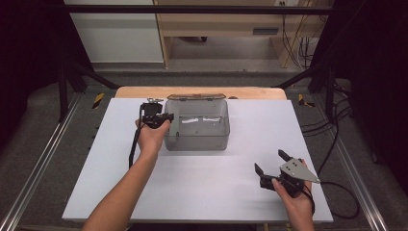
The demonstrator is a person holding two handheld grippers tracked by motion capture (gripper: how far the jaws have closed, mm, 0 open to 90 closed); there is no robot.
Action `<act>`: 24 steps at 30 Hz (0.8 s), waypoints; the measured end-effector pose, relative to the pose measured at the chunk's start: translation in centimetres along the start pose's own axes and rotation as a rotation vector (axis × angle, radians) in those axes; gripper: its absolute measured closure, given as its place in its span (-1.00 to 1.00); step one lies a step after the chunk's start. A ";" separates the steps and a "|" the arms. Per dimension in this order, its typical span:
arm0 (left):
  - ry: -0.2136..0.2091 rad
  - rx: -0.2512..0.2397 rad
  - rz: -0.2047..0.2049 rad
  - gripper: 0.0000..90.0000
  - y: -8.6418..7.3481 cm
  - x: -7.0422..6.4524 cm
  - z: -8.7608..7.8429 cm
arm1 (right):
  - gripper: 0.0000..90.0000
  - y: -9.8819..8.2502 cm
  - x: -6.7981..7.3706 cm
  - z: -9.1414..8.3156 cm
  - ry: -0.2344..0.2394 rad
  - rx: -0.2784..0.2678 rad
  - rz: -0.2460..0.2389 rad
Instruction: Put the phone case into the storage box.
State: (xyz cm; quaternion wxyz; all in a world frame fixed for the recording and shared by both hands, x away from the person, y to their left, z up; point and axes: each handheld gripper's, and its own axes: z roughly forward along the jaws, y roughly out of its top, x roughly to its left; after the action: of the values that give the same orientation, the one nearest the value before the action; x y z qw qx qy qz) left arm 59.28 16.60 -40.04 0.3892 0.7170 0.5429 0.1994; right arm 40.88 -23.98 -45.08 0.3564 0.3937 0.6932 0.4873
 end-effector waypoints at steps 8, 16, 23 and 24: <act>-0.003 -0.003 0.014 0.70 0.0 0.1 0.1 | -0.85 -0.1 0.0 0.1 0.001 0.004 0.002; -0.044 0.014 -0.068 0.76 0.2 0.5 -0.1 | -0.86 -0.1 0.1 0.1 0.003 0.013 0.003; -0.055 0.004 -0.073 0.80 0.1 0.0 -0.1 | -0.86 -0.1 0.0 0.2 0.003 0.014 0.005; -0.053 0.003 -0.067 0.80 0.1 -0.1 -0.1 | -0.85 -0.1 0.0 0.2 0.003 0.014 0.005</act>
State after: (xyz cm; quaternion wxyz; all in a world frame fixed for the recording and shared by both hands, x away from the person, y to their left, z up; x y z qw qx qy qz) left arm 59.28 16.51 -39.89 0.4087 0.7040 0.5565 0.1663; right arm 40.97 -23.92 -45.25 0.3514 0.3973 0.6960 0.4840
